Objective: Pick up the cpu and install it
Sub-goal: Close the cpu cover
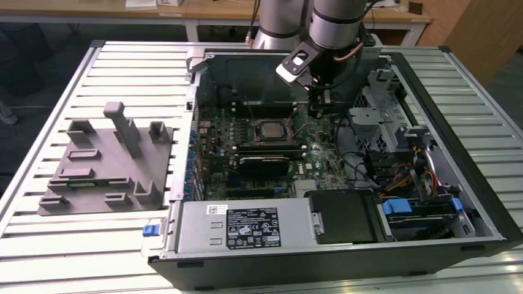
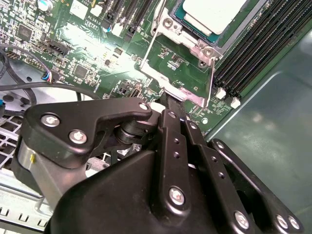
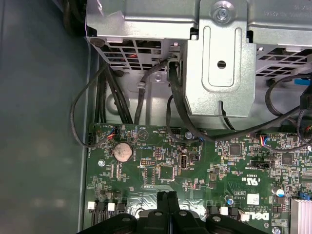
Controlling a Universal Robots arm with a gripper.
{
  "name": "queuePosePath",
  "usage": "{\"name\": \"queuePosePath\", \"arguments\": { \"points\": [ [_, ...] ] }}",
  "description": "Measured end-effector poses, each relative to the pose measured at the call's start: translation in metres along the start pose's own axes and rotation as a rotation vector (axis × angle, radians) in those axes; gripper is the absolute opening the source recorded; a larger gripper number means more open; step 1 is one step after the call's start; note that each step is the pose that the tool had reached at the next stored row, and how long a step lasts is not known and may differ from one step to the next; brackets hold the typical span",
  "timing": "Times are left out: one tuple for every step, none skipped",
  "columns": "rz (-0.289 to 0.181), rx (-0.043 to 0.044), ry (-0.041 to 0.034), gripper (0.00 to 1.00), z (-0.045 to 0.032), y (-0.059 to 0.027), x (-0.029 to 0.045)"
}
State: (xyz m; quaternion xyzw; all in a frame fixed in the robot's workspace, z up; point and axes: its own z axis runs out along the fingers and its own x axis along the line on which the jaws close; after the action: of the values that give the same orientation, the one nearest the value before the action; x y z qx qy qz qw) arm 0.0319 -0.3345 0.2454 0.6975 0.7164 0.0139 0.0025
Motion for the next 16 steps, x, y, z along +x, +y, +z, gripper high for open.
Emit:
{"name": "queuePosePath", "arguments": {
  "points": [
    [0.000, 0.0000, 0.0000, 0.11, 0.0000, -0.0001, 0.0000],
    [0.000, 0.0000, 0.0000, 0.11, 0.0000, -0.0002, 0.0000],
    [0.000, 0.0000, 0.0000, 0.11, 0.0000, -0.0003, 0.0000],
    [0.000, 0.0000, -0.0001, 0.11, 0.0000, -0.0008, 0.0000],
    [0.000, 0.0000, 0.0000, 0.11, 0.0000, -0.0013, 0.0000],
    [0.000, 0.0001, -0.0001, 0.11, 0.0000, -0.0014, 0.0000],
    [0.000, 0.0000, -0.0001, 0.11, 0.0000, -0.0016, 0.0000],
    [0.000, 0.0000, -0.0001, 0.11, 0.0000, -0.0018, 0.0000],
    [0.000, 0.0000, -0.0001, 0.11, 0.0000, -0.0021, 0.0000],
    [0.000, 0.0000, -0.0001, 0.11, -0.0001, -0.0024, 0.0001],
    [0.000, 0.0000, -0.0001, 0.11, -0.0001, -0.0028, 0.0001],
    [0.000, 0.0000, 0.0000, 0.11, 0.0000, -0.0032, 0.0001],
    [0.000, 0.0000, -0.0001, 0.11, -0.0001, -0.0036, 0.0001],
    [0.000, 0.0000, 0.0000, 0.11, -0.0001, -0.0040, 0.0001],
    [0.000, 0.0001, -0.0001, 0.11, -0.0001, -0.0045, 0.0001],
    [0.000, 0.0000, 0.0000, 0.11, -0.0001, -0.0050, 0.0001]
  ]
}}
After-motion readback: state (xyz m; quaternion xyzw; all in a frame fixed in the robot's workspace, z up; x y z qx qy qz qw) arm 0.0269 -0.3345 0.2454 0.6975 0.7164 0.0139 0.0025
